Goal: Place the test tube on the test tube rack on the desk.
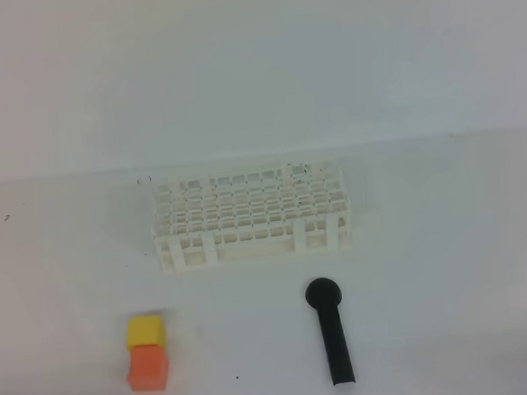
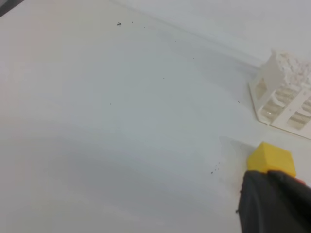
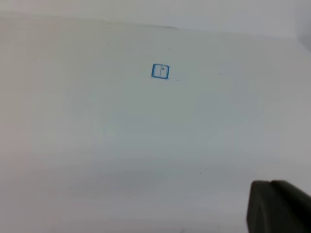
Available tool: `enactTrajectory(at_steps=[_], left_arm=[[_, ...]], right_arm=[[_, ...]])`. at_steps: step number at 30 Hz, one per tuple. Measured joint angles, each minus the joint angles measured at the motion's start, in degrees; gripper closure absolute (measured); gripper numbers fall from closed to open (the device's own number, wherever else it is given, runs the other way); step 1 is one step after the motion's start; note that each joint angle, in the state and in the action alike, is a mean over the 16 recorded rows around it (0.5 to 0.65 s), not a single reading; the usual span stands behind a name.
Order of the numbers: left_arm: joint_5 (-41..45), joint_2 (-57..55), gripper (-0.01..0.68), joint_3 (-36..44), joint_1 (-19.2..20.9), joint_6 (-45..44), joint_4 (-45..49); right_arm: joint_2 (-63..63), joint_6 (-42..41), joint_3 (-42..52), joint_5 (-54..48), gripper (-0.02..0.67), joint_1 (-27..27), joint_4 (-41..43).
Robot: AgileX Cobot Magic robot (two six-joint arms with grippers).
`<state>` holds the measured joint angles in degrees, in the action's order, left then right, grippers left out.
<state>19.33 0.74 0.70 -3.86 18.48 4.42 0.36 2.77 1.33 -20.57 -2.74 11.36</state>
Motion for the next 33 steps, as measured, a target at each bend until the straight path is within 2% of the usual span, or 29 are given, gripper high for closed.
enactTrajectory(at_steps=[33], left_arm=[[0.1,-0.1,0.666,-0.1,0.0,0.0,0.0]], right_arm=[[0.0,0.0,0.0,0.0,0.650,0.0,0.0]])
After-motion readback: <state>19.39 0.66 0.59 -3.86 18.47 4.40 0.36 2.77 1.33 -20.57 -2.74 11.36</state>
